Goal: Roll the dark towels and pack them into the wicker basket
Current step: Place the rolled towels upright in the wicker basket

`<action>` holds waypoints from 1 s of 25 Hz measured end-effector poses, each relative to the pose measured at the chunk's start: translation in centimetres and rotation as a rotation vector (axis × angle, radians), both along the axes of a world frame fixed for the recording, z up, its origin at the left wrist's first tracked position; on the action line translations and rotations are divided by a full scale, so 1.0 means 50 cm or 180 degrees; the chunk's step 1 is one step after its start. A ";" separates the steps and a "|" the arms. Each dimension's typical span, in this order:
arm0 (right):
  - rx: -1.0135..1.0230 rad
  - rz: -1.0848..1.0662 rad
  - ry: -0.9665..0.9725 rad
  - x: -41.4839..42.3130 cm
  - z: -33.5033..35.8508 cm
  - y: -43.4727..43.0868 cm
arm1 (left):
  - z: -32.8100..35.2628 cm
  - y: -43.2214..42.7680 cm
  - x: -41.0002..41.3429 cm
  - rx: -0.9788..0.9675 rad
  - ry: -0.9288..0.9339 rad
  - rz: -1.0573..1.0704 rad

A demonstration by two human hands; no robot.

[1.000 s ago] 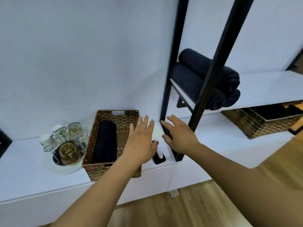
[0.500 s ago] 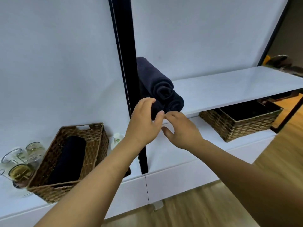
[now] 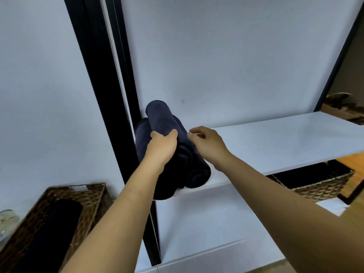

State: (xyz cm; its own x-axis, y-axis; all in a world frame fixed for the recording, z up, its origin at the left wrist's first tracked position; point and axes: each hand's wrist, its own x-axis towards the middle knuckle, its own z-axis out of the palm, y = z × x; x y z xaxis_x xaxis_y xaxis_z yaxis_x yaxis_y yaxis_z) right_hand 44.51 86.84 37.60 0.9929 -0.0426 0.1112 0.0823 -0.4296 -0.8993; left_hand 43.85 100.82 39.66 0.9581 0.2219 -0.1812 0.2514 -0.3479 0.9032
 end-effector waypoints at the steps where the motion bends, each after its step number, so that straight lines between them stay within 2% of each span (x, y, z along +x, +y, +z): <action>1: 0.0192 0.0127 0.0261 0.028 0.002 0.006 | 0.004 -0.003 0.016 -0.0061 0.0021 0.0044; 4: 0.0568 0.0390 0.0673 0.101 0.016 0.022 | 0.010 0.001 0.062 0.0008 0.0103 0.0048; 10: 0.0387 0.0413 0.1033 0.204 0.019 0.035 | 0.021 -0.008 0.128 -0.0127 0.0249 0.0295; 12: 0.0417 0.0590 0.1117 0.229 0.026 0.024 | 0.015 -0.019 0.148 -0.0572 0.0212 0.0336; 16: 0.0468 0.1133 0.1196 0.246 0.040 -0.021 | -0.003 -0.034 0.160 -0.1631 -0.0033 0.0858; 19: 0.0882 0.1347 0.1466 0.266 0.036 -0.061 | -0.005 -0.057 0.151 -0.2023 -0.0161 0.0942; 22: 0.1532 0.1379 0.1724 0.271 0.026 -0.079 | -0.002 -0.085 0.129 -0.2273 0.0078 0.0932; 25: 0.1750 0.1398 0.1703 0.255 0.026 -0.090 | -0.004 -0.117 0.118 -0.2429 0.0008 0.0943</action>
State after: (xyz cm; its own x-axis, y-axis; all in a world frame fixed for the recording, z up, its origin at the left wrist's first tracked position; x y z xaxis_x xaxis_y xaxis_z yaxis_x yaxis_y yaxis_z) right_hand 57.24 82.36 38.92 0.8453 0.4442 -0.2969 -0.3527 0.0465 -0.9346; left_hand 49.77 94.99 39.46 0.8784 0.2807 -0.3869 0.2387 0.4435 0.8639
